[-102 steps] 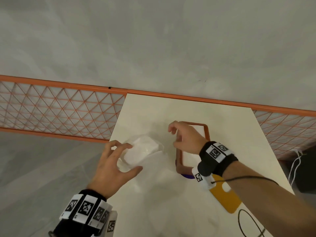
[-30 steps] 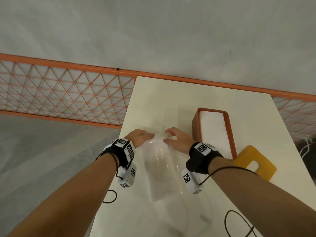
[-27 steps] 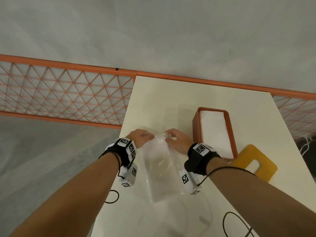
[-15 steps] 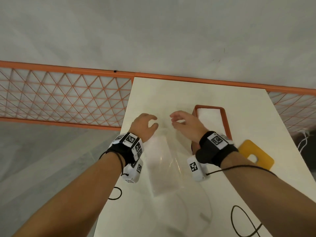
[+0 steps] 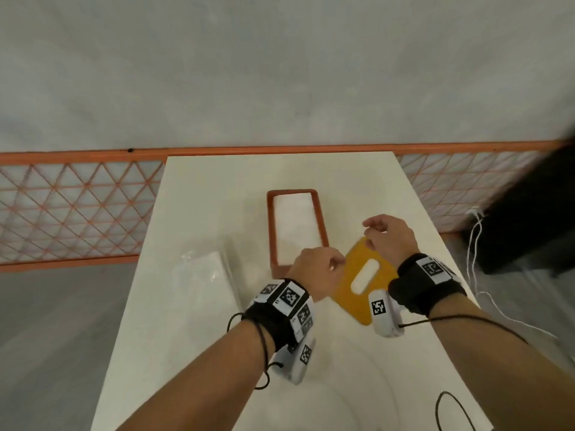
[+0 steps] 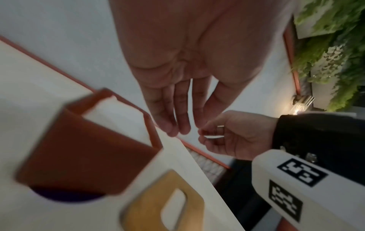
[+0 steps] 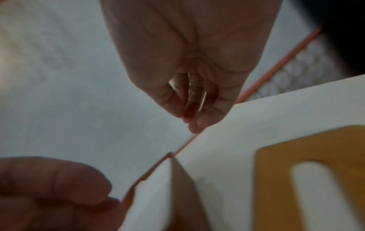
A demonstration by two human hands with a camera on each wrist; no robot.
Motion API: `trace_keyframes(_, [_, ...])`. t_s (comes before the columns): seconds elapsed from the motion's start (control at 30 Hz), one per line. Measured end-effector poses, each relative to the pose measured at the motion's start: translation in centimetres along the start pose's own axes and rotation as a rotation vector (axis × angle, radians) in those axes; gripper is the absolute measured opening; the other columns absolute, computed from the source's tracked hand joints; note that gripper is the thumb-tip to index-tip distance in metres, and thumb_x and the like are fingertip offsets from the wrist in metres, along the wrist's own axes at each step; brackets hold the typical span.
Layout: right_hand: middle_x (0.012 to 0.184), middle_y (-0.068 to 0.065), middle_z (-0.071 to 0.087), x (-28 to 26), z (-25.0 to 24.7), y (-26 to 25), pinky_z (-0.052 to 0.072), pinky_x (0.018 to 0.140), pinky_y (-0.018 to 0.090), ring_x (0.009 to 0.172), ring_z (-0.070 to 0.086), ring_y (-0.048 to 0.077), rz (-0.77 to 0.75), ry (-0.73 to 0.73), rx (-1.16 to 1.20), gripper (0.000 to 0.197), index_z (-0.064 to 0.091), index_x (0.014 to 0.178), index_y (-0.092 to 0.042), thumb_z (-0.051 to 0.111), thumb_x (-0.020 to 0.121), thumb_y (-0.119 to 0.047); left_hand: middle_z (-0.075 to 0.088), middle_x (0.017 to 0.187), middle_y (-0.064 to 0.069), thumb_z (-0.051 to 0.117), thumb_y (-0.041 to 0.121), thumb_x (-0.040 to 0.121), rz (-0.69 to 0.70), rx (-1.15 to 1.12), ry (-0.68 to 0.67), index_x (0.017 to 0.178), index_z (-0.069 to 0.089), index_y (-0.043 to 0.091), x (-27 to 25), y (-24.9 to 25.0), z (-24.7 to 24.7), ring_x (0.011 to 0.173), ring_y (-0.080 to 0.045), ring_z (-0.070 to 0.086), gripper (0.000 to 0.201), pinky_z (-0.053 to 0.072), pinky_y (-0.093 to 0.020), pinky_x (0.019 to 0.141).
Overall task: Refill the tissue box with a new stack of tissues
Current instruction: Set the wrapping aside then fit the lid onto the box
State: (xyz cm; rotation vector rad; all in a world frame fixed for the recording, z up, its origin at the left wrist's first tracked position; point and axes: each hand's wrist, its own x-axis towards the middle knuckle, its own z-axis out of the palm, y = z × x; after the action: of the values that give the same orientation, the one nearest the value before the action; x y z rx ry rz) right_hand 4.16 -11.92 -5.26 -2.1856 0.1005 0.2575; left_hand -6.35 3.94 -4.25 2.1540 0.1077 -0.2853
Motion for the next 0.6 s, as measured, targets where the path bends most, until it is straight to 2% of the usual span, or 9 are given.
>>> trace_keyframes(0.1, [0.082,0.007,0.071,1.3,-2.7,6.5,0.059,0.085,0.045,0.085,0.072,0.031,0.219,-0.001,-0.023,0.021,0.069,0.103,-0.01,0.058,0.085,-0.009,0.061,0.129,-0.007,0.052,0.022,0.091,-0.109,0.058,-0.118,0.127,0.058,0.014,1.6,1.5,4.4,0.122,-0.026,0.056,0.037,0.045,-0.034,0.103])
trace_keyframes(0.17, [0.089,0.014,0.073,2.0,-3.8,10.2,0.057,0.088,0.049,0.091,0.072,0.036,0.334,-0.073,-0.065,0.022,0.069,0.101,-0.005,0.063,0.082,-0.013,0.061,0.123,-0.008,0.05,0.024,0.091,-0.184,0.142,-0.167,0.12,0.057,0.017,2.8,1.5,6.9,0.122,-0.029,0.055,0.03,0.044,-0.035,0.101])
trace_keyframes(0.23, [0.093,0.017,0.074,2.1,-4.3,12.4,0.057,0.087,0.049,0.092,0.071,0.037,0.387,-0.158,-0.153,0.023,0.07,0.091,0.0,0.069,0.078,-0.019,0.062,0.126,-0.011,0.05,0.022,0.088,-0.274,0.206,-0.157,0.126,0.055,0.014,3.8,0.9,9.0,0.116,-0.031,0.058,0.039,0.047,-0.033,0.094])
trace_keyframes(0.27, [0.088,0.016,0.074,1.9,-4.4,13.0,0.059,0.085,0.048,0.088,0.072,0.035,0.399,-0.172,-0.181,0.026,0.069,0.085,0.001,0.071,0.079,-0.024,0.062,0.126,-0.012,0.051,0.02,0.086,-0.317,0.214,-0.15,0.129,0.053,0.015,4.3,0.7,9.8,0.113,-0.031,0.06,0.043,0.049,-0.033,0.092])
trace_keyframes(0.33, [0.076,0.012,0.07,2.0,-4.0,13.8,0.061,0.076,0.042,0.075,0.073,0.031,0.41,-0.202,-0.236,0.04,0.064,0.078,-0.005,0.072,0.078,-0.044,0.056,0.131,-0.014,0.051,0.017,0.084,-0.363,0.277,-0.143,0.13,0.05,0.014,5.1,-0.1,11.0,0.115,-0.033,0.057,0.046,0.049,-0.037,0.096])
trace_keyframes(0.4, [0.08,0.011,0.07,2.1,-3.4,14.0,0.057,0.062,0.035,0.066,0.068,0.028,0.395,-0.255,-0.364,0.057,0.062,0.087,-0.011,0.068,0.069,-0.065,0.046,0.137,-0.015,0.051,0.018,0.084,-0.408,0.372,-0.137,0.133,0.044,0.012,5.8,-0.8,11.8,0.123,-0.035,0.049,0.05,0.044,-0.041,0.102])
trace_keyframes(0.43, [0.088,0.012,0.071,2.3,-3.0,14.2,0.054,0.061,0.032,0.068,0.066,0.028,0.377,-0.266,-0.406,0.062,0.062,0.093,-0.012,0.067,0.066,-0.068,0.043,0.139,-0.015,0.05,0.018,0.084,-0.429,0.415,-0.125,0.135,0.042,0.012,6.1,-1.1,12.2,0.125,-0.035,0.046,0.052,0.042,-0.042,0.104])
trace_keyframes(0.47, [0.093,0.013,0.07,2.4,-2.8,14.1,0.052,0.062,0.032,0.072,0.065,0.028,0.359,-0.268,-0.438,0.062,0.061,0.096,-0.013,0.068,0.067,-0.066,0.043,0.139,-0.014,0.05,0.018,0.084,-0.444,0.446,-0.11,0.136,0.04,0.013,6.4,-1.3,12.5,0.126,-0.034,0.044,0.053,0.041,-0.042,0.104])
trace_keyframes(0.6, [0.087,0.011,0.066,3.2,-2.8,13.5,0.055,0.069,0.035,0.079,0.067,0.032,0.369,-0.268,-0.369,0.041,0.057,0.081,-0.012,0.069,0.073,-0.051,0.039,0.143,-0.017,0.047,0.017,0.089,-0.492,0.431,-0.074,0.143,0.027,0.011,7.2,-0.9,13.4,0.129,-0.035,0.041,0.058,0.038,-0.043,0.105])
